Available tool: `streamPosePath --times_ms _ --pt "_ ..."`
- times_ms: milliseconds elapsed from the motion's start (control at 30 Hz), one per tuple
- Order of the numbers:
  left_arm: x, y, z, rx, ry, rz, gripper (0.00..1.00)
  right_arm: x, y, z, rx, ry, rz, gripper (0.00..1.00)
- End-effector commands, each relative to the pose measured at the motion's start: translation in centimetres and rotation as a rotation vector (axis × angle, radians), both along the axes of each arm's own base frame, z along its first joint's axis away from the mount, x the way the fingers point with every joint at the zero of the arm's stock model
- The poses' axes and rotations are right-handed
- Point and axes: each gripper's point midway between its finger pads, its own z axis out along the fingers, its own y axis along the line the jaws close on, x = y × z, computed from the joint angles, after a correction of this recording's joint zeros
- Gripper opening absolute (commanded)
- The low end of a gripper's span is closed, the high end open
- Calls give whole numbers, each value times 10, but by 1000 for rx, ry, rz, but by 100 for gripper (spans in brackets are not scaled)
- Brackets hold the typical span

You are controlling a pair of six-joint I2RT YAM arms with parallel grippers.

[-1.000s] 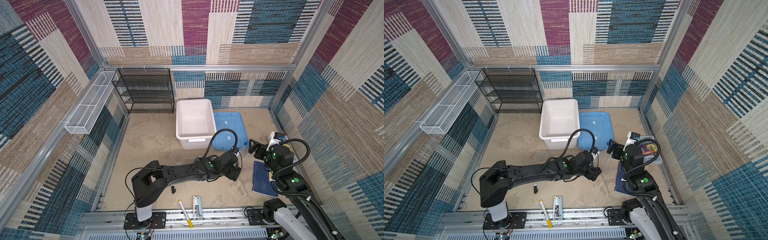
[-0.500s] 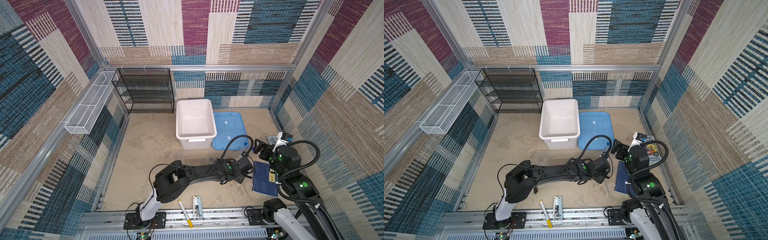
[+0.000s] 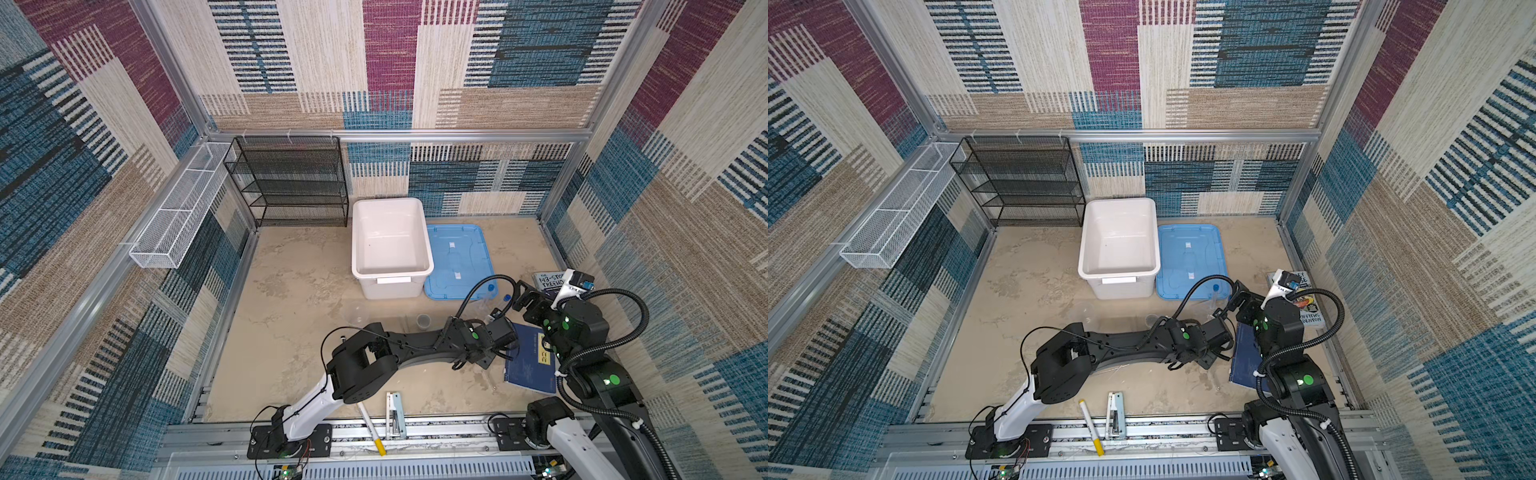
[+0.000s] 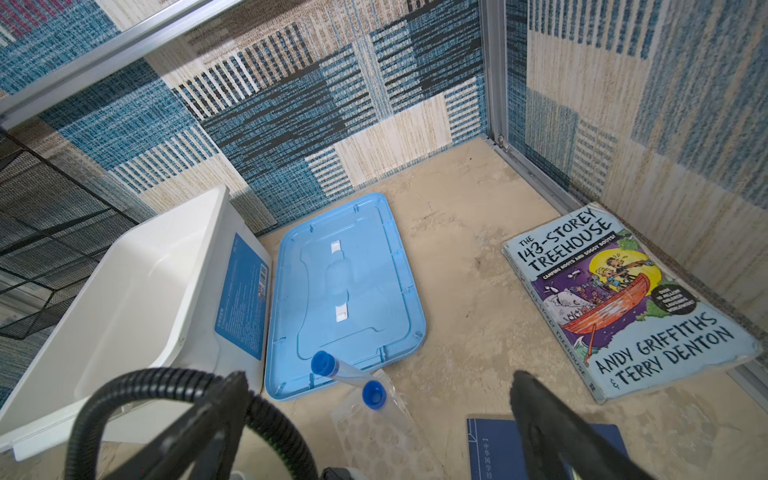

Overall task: Organize the chemistry lab equipment
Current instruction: 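Lower the left gripper onto the third blue-capped tube on the table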

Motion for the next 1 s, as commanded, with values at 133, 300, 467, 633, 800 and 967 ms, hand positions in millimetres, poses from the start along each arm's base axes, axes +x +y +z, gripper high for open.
streamPosePath --times_ms 133,300,467,633,800,967 --pt "4 13 -9 69 2 44 57 0 -4 15 7 -59 -24 100" --pt "10 22 -20 116 30 83 54 1 -3 17 2 -62 -14 100" --pt "16 35 -13 88 26 121 50 0 -3 17 -12 -62 -10 98" --pt "18 43 -15 78 63 116 43 -2 -3 20 -17 -73 -9 98" --pt "9 54 -17 110 83 50 43 -2 -1 16 -27 -55 7 98" --pt "-16 65 -18 119 175 -23 44 -1 0 13 -29 -50 11 98"
